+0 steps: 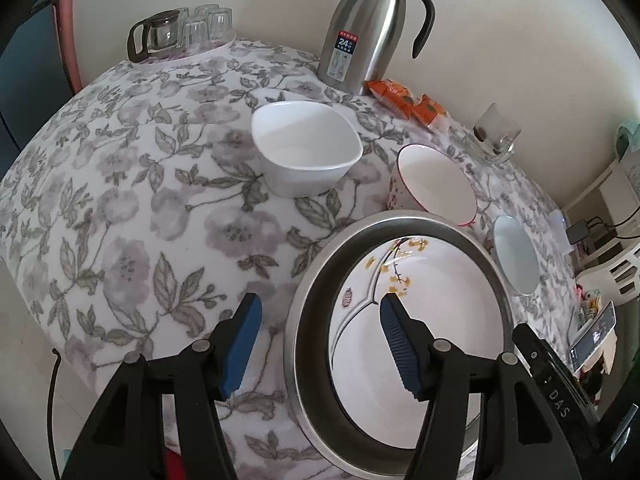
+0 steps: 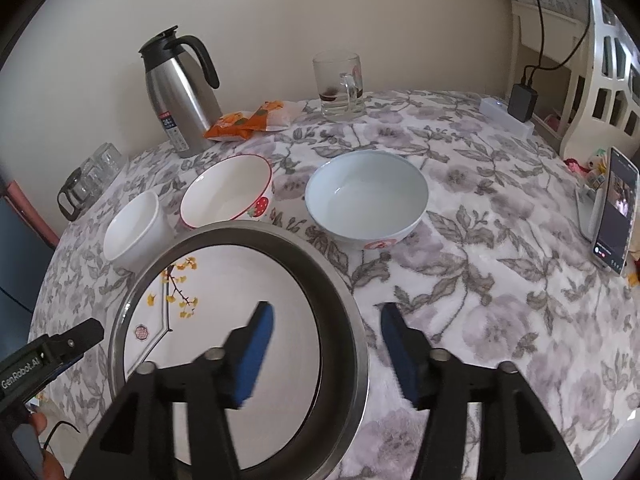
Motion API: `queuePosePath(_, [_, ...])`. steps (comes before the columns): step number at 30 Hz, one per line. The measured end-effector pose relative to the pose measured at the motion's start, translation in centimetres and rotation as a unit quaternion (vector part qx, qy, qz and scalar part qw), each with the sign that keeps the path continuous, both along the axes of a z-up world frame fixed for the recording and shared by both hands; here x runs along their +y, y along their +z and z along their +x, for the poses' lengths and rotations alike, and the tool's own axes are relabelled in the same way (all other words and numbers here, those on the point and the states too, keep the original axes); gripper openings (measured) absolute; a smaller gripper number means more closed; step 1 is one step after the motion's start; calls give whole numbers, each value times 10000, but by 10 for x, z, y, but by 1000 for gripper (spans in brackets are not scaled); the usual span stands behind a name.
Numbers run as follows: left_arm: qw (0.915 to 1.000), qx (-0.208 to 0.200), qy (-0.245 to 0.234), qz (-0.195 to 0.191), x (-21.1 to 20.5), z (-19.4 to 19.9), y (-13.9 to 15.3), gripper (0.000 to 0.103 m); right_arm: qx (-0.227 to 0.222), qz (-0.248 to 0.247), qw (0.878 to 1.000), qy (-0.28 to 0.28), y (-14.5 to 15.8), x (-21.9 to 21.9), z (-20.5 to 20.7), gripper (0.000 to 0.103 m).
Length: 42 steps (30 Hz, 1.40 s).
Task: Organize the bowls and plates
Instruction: 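Open both tools to release the plate inside the basin, then move both tools toward the red-rimmed white bowl beside the basin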
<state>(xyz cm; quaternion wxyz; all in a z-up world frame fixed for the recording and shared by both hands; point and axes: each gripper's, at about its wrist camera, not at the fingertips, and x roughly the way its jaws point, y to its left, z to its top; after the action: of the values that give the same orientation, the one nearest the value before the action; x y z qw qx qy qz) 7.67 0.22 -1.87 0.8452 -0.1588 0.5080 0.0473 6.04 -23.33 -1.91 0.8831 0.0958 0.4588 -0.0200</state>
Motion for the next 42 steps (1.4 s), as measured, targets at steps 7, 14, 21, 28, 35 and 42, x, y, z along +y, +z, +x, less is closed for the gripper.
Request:
queuePosePath(7, [9997, 30, -165, 167, -7, 2, -4, 87, 119, -106, 9998, 113, -6, 4, 3, 80])
queuePosePath(14, [9995, 39, -151, 266, -8, 3, -6, 96, 174, -177, 9997, 10, -9, 1, 4, 103])
queuePosePath(21, [9995, 57, -161, 276, -8, 4, -8, 97, 130, -152, 9998, -68, -9, -3, 3, 103])
queuePosePath(28, [9991, -75, -138, 382, -7, 7, -6, 97, -93, -105, 9999, -99, -4, -3, 2, 103])
queuePosePath(35, [9987, -431, -18, 279, 2, 17, 4, 97, -215, -56, 9997, -96, -2, -3, 3, 103])
queuePosePath(42, [9950, -995, 10, 124, 3, 32, 24, 97, -409, -22, 9991, -130, 2, -6, 11, 103])
